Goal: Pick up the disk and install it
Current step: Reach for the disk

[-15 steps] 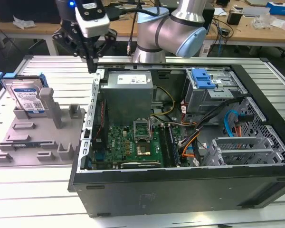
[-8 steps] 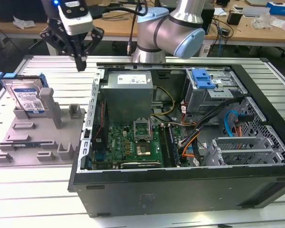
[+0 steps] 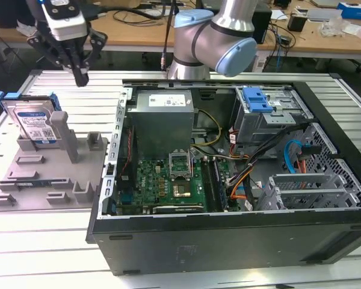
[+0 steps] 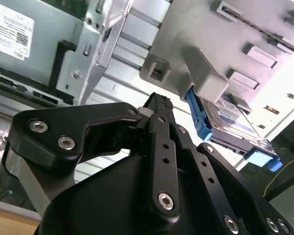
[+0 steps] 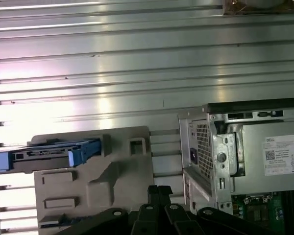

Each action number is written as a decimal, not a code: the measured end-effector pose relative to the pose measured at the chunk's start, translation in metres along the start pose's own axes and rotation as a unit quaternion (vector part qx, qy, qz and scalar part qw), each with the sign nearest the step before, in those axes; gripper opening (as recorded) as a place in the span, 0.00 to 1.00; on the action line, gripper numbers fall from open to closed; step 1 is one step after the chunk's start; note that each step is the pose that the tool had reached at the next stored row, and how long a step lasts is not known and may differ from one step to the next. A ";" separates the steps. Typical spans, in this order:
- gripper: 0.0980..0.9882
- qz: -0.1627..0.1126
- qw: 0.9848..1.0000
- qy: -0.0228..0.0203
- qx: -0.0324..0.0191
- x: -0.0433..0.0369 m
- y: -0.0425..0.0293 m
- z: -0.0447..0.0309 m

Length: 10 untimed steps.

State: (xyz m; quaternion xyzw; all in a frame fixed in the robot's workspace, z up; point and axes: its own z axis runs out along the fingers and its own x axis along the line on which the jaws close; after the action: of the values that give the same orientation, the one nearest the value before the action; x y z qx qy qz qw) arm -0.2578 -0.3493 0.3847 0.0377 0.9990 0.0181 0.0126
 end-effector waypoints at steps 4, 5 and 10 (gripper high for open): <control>0.01 0.000 1.000 0.000 0.000 0.0233 0.0078 0.0008; 0.01 0.000 1.000 0.000 0.000 0.0296 0.0097 0.0012; 0.01 0.000 1.000 0.000 0.001 0.0567 0.0177 0.0027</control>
State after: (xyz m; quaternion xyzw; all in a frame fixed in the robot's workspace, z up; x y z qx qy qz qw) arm -0.3129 -0.3273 0.3813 0.0377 0.9991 0.0174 0.0127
